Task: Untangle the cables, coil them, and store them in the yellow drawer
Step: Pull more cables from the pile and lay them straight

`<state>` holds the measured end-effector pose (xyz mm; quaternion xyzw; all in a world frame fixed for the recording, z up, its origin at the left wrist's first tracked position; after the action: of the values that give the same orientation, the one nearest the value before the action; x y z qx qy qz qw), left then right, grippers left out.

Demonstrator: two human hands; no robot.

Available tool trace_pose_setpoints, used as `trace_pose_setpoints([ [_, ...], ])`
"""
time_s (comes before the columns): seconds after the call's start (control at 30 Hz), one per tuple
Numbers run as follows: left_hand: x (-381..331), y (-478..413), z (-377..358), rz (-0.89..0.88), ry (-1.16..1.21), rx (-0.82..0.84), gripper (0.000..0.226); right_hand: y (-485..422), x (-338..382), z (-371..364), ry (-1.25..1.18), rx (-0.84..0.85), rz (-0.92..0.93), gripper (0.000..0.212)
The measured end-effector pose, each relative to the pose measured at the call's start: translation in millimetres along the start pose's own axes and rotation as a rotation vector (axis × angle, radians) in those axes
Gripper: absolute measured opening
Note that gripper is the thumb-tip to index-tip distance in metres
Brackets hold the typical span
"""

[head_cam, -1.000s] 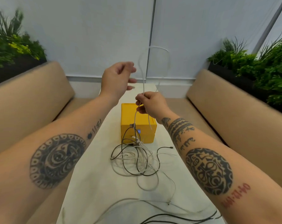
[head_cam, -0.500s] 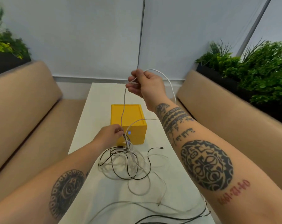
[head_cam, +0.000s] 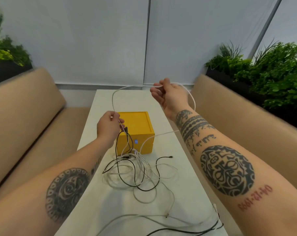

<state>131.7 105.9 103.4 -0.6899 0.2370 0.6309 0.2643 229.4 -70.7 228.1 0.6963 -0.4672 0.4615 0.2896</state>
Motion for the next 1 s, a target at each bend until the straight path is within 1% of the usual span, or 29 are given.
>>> trace_pose_setpoints([
  [0.1,-28.0,-2.6,-1.9,-0.023,0.154,-0.048,0.016,-0.6,-27.5,17.1,0.121,-0.057,-0.175,0.032],
  [0.17,-46.4,-4.0,-3.2,-0.085,0.173,-0.049,0.017,0.6,-47.5,31.5,0.235,-0.084,-0.292,0.037],
  [0.23,-60.1,-5.1,-4.9,-0.112,0.177,-0.012,0.017,6.1,-63.9,45.0,0.361,-0.095,-0.386,0.036],
  [0.3,-67.5,-6.2,-7.5,-0.092,0.172,0.048,0.016,11.8,-75.1,54.4,0.456,-0.098,-0.475,0.04],
  [0.37,-71.7,-5.3,-10.4,-0.056,0.162,0.113,0.014,14.6,-79.3,55.8,0.591,-0.122,-0.493,0.048],
  [0.4,-72.8,-4.6,-11.7,-0.045,0.156,0.14,0.014,15.1,-77.2,52.5,0.64,-0.159,-0.437,0.05],
  [0.43,-73.4,-3.9,-12.6,-0.045,0.146,0.162,0.014,15.1,-72.0,46.8,0.67,-0.205,-0.315,0.049],
  [0.47,-73.7,-3.0,-13.4,-0.056,0.127,0.182,0.014,15.3,-63.6,38.6,0.658,-0.237,-0.134,0.047],
  [0.5,-73.9,-1.9,-14.2,-0.077,0.098,0.2,0.013,17.8,-52.8,27.0,0.636,-0.219,0.067,0.046],
  [0.53,-73.8,-0.6,-15.7,-0.099,0.063,0.224,0.013,23.3,-40.8,13.2,0.652,-0.143,0.245,0.047],
  [0.57,-73.4,0.9,-17.5,-0.117,0.032,0.254,0.012,26.2,-32.2,0.9,0.719,-0.04,0.36,0.048],
  [0.6,-72.3,2.7,-20.2,-0.127,0.008,0.286,0.012,27.2,-26.0,-10.0,0.839,0.056,0.415,0.049],
  [0.67,-69.0,6.6,-23.4,-0.141,-0.029,0.329,0.011,23.1,-22.4,-22.8,1.147,0.167,0.407,0.038],
  [0.73,-63.1,8.5,-22.3,-0.148,-0.06,0.34,0.01,17.8,-21.6,-25.8,1.371,0.172,0.377,0.03],
  [0.8,-56.2,8.4,-16.6,-0.153,-0.092,0.333,0.009,16.4,-19.5,-25.9,1.535,0.195,0.354,0.032],
  [0.87,-50.2,7.9,-9.6,-0.172,-0.14,0.32,0.011,20.0,-18.2,-27.8,1.721,0.296,0.323,0.035],
  [0.9,-47.4,7.8,-6.4,-0.18,-0.158,0.315,0.012,21.6,-18.0,-28.2,1.755,0.347,0.308,0.036],
  [0.93,-44.5,7.6,-3.5,-0.185,-0.177,0.32,0.013,23.3,-16.6,-28.1,1.702,0.369,0.285,0.036],
  [0.97,-41.5,8.6,-1.2,-0.189,-0.197,0.343,0.014,26.2,-14.3,-28.1,1.588,0.361,0.263,0.037],
  [1.0,-38.3,10.2,0.0,-0.195,-0.221,0.374,0.015,26.8,-12.2,-27.1,1.458,0.318,0.256,0.036],
])
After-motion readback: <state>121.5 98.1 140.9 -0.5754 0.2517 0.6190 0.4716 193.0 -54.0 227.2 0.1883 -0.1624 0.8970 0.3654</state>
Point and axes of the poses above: each hand's wrist, its own y-axis away from the middle knuckle, its own z-axis out of the back of the hand, x = y × z, the point moved 3 cm from there along -y, towards the middle knuckle, and after that the axes turned 6 degrees about y, right-handed, at the moved point
